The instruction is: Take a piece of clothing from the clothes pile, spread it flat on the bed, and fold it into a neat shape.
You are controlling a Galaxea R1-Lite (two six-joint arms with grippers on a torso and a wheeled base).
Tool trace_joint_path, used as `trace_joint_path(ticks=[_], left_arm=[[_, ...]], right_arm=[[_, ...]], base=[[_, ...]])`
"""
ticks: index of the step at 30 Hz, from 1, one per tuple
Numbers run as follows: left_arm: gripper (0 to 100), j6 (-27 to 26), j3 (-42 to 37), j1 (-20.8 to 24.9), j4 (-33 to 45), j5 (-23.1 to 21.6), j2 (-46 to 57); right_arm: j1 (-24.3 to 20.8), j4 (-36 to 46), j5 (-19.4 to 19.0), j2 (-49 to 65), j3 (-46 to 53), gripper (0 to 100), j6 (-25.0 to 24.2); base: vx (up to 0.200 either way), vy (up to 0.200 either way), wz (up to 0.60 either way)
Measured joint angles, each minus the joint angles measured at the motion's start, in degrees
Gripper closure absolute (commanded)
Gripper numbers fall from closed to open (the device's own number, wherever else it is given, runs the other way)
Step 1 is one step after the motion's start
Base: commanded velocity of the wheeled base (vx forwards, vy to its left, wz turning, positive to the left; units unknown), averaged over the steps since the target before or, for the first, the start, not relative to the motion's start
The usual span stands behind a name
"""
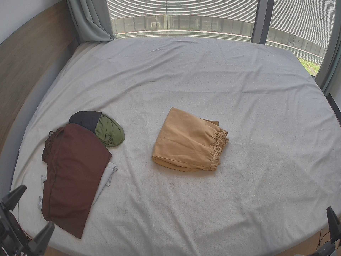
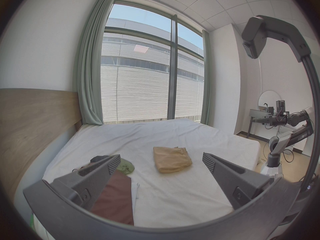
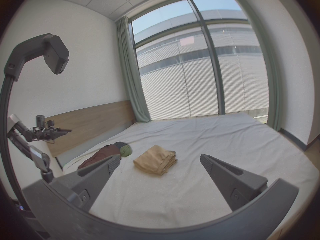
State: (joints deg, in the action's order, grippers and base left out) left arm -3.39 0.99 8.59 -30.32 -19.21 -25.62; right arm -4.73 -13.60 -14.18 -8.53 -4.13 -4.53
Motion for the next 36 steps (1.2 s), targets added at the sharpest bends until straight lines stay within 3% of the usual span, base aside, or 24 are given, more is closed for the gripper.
trace_joint_path(ticks=[7, 13, 19, 24, 36], left_arm=[[0, -0.05, 0.0, -2.1, 12.58, 0.63, 13.07], [0, -0.2, 0.02, -3.75, 16.6, 2.72, 18.36], [0, -0.74, 0.02, -7.17, 26.25, 3.67, 22.36], [0, -0.28, 0.02, -8.24, 26.58, 5.94, 23.98], [0, 0.5, 0.02, -8.75, 26.16, 10.44, 24.83]], right_arm=[[0.66, -0.84, 7.86, 3.36, 2.77, 0, 3.5], [3.66, 7.45, 9.42, 6.17, 3.1, 0, 4.61], [4.73, 9.42, 10.7, 7.41, 3.12, 0, 4.51], [4.97, 11.5, 15.92, 7.77, 3.12, 0, 3.74], [5.06, 12.95, 15.95, 7.88, 3.12, 0, 2.66]], base=[[0.0, 0.0, 0.0], [0.0, 0.0, 0.0], [0.0, 0.0, 0.0], [0.0, 0.0, 0.0], [0.0, 0.0, 0.0]])
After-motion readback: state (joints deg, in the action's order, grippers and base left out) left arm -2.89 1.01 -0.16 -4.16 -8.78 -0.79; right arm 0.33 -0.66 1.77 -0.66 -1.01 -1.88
